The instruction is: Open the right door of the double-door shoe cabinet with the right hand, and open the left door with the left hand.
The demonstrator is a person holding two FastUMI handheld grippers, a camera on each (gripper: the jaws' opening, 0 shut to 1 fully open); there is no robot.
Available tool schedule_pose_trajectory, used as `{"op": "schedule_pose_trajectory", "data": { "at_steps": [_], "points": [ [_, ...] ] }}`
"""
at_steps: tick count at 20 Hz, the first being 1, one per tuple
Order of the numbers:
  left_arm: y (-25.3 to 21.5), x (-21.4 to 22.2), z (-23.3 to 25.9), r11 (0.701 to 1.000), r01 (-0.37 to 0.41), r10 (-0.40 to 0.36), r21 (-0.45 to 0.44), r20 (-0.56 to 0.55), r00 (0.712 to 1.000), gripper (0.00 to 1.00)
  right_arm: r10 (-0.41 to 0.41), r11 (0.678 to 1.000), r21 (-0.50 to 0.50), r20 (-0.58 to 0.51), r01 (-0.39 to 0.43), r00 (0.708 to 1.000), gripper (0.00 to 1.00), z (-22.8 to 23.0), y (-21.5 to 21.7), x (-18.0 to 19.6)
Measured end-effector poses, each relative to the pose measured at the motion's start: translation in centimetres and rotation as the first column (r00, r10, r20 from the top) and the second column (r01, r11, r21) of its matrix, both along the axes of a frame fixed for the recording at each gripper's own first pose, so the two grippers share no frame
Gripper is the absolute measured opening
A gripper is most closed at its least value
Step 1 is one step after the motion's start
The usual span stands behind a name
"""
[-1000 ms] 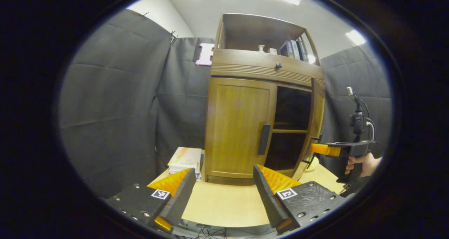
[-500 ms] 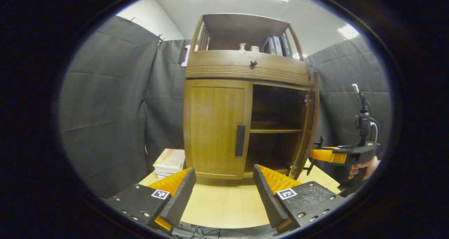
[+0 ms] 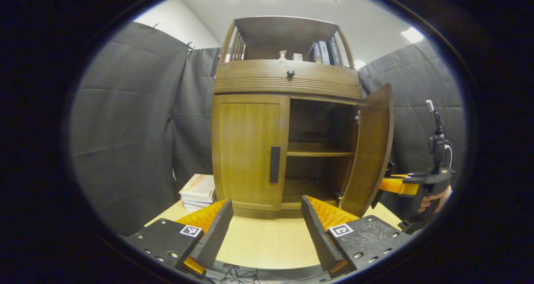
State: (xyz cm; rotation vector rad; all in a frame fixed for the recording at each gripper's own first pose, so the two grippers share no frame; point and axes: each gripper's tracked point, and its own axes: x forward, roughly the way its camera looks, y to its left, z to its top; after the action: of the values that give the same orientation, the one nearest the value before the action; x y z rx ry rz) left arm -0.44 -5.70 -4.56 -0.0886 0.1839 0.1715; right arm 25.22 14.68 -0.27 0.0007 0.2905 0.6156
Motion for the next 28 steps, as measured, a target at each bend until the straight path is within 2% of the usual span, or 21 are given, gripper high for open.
{"op": "schedule_pose_trajectory", "data": {
  "at_steps": [9,14,15,16,17,21,26,27,28],
  "points": [
    [-0.5,-0.3,0.0,0.999,-0.048,0.048,0.015,-0.01,0.999,0.92,0.021,1.0,-0.005,0.021,-0.021,1.0,0.21,-0.6,-1.2,0.6],
    [-0.4,0.0,0.5,0.998,-0.066,0.067,0.022,-0.016,0.998,0.92,-0.025,1.0,0.018,0.017,0.024,1.0,0.22,-0.5,-1.8,1.2],
    [-0.2,0.0,0.5,0.997,-0.068,0.069,0.027,-0.017,0.997,0.92,-0.016,0.999,0.032,0.008,0.016,1.0,0.22,-0.5,-1.5,1.0],
    [-0.3,-0.1,0.5,0.997,-0.07,0.07,0.033,-0.016,0.997,0.92,-0.012,0.999,0.04,0.001,0.012,1.0,0.17,-0.5,-1.2,0.9],
    [-0.2,0.0,0.5,0.997,-0.071,0.072,0.038,-0.015,0.997,0.92,-0.018,0.999,0.04,0.004,0.017,1.0,0.18,-0.5,-1.4,0.9],
    [0.0,0.0,0.5,0.996,-0.081,0.082,0.03,-0.007,0.997,0.92,-0.07,0.997,0.019,0.022,0.07,0.997,0.17,-0.3,-2.3,1.5],
    [0.0,-0.1,0.4,0.997,-0.068,0.068,0.029,-0.009,0.998,0.92,-0.127,0.992,0.002,-0.016,0.127,0.992,0.17,-0.9,-2.9,0.4],
    [0.0,0.0,0.5,0.998,-0.063,0.063,0.025,-0.005,0.998,0.92,-0.14,0.99,-0.008,-0.023,0.139,0.99,0.1,-0.9,-3.5,0.0],
    [-0.1,0.1,0.5,0.998,-0.057,0.057,0.018,-0.003,0.998,0.92,-0.157,0.988,-0.007,-0.017,0.157,0.987,0.16,-0.6,-3.7,-0.2]
  ]
}}
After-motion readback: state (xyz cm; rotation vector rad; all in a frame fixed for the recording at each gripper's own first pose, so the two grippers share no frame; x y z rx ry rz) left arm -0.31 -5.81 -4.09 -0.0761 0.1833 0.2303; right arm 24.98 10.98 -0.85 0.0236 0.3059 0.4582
